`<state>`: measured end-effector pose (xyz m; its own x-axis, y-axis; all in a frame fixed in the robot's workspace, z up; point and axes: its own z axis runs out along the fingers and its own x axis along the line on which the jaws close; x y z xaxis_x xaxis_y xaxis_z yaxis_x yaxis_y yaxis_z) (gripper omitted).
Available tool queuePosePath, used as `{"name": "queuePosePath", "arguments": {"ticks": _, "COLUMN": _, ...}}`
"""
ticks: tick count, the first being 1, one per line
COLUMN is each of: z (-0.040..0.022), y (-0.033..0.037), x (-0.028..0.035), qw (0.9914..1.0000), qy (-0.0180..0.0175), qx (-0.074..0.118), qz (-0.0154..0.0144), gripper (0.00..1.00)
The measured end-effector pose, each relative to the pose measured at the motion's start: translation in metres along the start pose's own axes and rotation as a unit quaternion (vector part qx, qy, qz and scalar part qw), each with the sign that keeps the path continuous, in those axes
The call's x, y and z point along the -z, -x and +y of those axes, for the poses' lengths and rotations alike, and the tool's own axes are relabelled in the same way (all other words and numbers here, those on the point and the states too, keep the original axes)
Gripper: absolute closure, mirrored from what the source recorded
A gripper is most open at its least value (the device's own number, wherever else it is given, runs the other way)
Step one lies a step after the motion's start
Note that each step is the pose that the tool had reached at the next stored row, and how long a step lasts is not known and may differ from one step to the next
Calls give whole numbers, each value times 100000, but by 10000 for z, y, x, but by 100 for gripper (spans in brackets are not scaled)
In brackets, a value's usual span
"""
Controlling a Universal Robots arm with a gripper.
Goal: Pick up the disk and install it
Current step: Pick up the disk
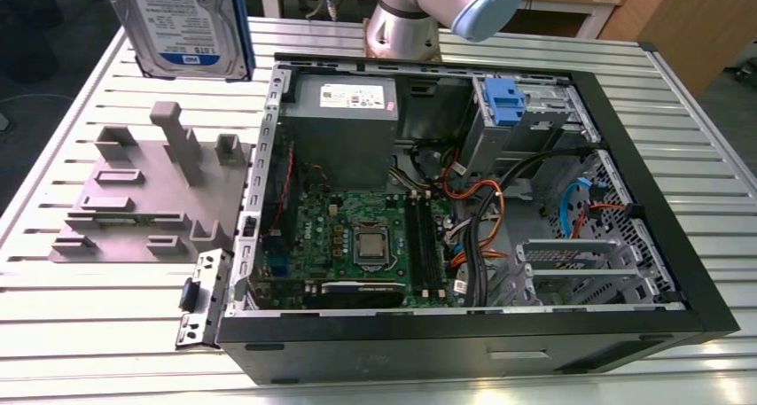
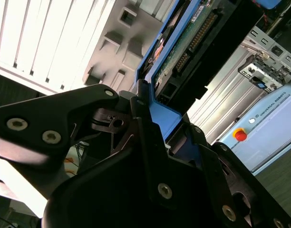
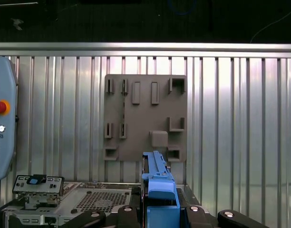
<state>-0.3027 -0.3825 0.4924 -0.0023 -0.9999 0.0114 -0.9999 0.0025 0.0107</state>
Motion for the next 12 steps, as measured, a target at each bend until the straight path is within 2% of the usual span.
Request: {"name": "queuePosePath", "arguments": {"ticks": 12, "z": -40, "y": 0, "x": 0, "qw": 100000, "qy": 0, "qx": 0, "qz": -1, "gripper": 64}}
